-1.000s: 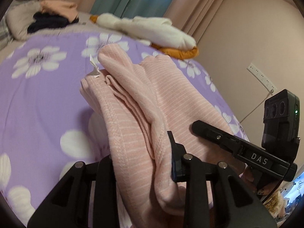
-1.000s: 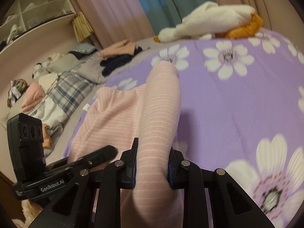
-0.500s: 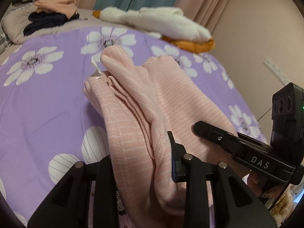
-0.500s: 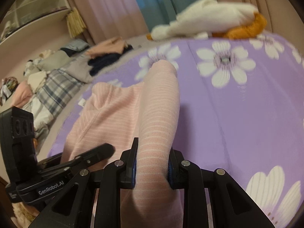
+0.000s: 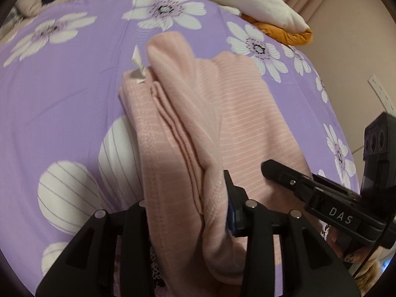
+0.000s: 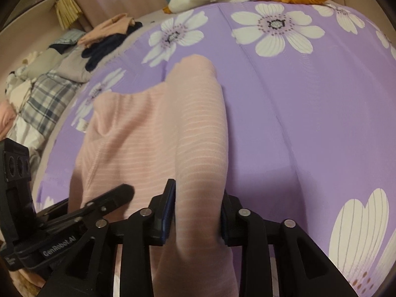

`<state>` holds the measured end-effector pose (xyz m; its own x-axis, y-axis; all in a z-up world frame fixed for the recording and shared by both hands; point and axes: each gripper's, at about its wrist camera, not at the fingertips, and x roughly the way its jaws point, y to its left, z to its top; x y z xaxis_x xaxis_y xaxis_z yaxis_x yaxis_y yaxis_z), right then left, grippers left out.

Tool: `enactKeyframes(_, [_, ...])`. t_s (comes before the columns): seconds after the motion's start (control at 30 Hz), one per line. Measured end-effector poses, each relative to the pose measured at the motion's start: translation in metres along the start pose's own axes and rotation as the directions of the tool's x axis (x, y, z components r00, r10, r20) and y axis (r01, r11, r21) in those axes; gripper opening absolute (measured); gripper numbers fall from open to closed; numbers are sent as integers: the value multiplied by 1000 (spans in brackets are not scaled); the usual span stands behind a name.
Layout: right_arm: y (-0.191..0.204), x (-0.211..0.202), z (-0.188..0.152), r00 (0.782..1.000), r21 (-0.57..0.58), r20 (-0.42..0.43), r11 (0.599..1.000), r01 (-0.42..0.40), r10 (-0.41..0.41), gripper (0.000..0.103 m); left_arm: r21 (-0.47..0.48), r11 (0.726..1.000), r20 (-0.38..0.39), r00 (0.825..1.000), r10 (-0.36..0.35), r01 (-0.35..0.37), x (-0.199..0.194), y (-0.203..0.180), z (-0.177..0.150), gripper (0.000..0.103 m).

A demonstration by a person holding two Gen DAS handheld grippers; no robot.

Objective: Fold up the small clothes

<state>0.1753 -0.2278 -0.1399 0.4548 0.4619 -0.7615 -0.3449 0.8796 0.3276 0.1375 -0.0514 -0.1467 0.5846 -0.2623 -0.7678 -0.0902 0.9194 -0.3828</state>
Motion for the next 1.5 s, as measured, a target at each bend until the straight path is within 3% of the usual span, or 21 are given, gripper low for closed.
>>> enactKeyframes(0.13, [-5, 0, -1, 1000, 35, -6, 999, -1, 1, 39, -33, 999, -3, 1000, 10, -10, -2, 1, -3, 46])
enactKeyframes(0.2, [-6, 0, -2, 1000, 43, -13, 999, 22, -21, 49, -32, 999, -7, 1000, 26, -26, -6, -1, -5, 49])
enactKeyframes(0.33, [-4, -6, -2, 998, 33, -11, 998, 58, -58, 53, -47, 997, -3, 998, 58, -58, -18, -3, -7, 56])
enactKeyframes(0.43, [-6, -12, -2, 996, 38, -2, 995, 94, -94, 60, -51, 997, 61, 996, 58, -55, -40, -3, -10, 60])
enactKeyframes(0.5, [-5, -19, -2, 992, 29, 18, 992, 123, -123, 63, -48, 997, 112, 992, 64, -59, -58, -6, -13, 77])
enactKeyframes(0.7, [-4, -42, 2, 987, 35, 81, 990, 136, -138, 76, -14, 998, 222, 973, 66, -65, -105, -18, -22, 97])
enactKeyframes(0.83, [6, -67, 3, 977, 13, 152, 989, 148, -148, 85, 26, 997, 259, 964, 61, -70, -127, -28, -28, 99])
enactKeyframes(1.0, [20, -88, 0, 963, -20, 219, 986, 167, -159, 86, 46, 992, 316, 944, 99, -119, -151, -36, -35, 102])
enactKeyframes(1.13, [33, -99, -3, 958, -66, 253, 986, 153, -132, 86, 40, 992, 320, 942, 105, -124, -158, -38, -38, 102])
enactKeyframes(1.37, [50, -115, -9, 939, -101, 308, 977, 190, -151, 87, 66, 976, 316, 932, 177, -208, -159, -45, -45, 102])
enactKeyframes(1.5, [53, -117, -10, 939, -109, 315, 978, 178, -136, 87, 69, 974, 300, 936, 186, -215, -158, -48, -49, 102])
